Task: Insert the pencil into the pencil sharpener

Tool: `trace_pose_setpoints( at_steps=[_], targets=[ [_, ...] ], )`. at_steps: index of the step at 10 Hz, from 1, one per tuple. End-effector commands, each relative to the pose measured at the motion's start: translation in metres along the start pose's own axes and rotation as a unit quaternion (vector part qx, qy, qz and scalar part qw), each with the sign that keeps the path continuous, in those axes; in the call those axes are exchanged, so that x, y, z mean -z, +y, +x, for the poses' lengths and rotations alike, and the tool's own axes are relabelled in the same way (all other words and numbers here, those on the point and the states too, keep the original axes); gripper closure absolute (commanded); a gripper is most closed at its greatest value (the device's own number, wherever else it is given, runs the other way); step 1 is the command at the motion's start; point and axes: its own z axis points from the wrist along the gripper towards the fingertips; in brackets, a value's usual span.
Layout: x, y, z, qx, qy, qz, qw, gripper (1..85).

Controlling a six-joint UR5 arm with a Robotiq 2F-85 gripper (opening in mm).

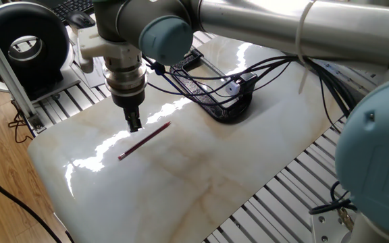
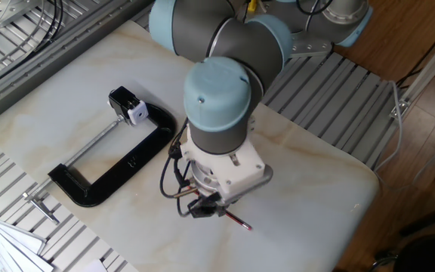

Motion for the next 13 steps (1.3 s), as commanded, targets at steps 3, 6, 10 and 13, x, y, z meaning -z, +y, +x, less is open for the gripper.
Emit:
trace_pose_setpoints(
  at_steps=[3, 6, 10, 13],
  targets=[
    [-0.016, -0.01, -0.007, 0.051, -0.009, 0.011, 0.9986, 0.7],
    [-0.007, 0.005, -0.008, 0.053, -0.018, -0.005, 0.9984, 0.7],
    [-0.009, 0.001, -0.005, -0.011, -0.03, -0.016, 0.9994, 81.3],
    [-0.006, -0.003, 0.012, 0.012, -0.007, -0.003, 0.9999, 28.3]
  ],
)
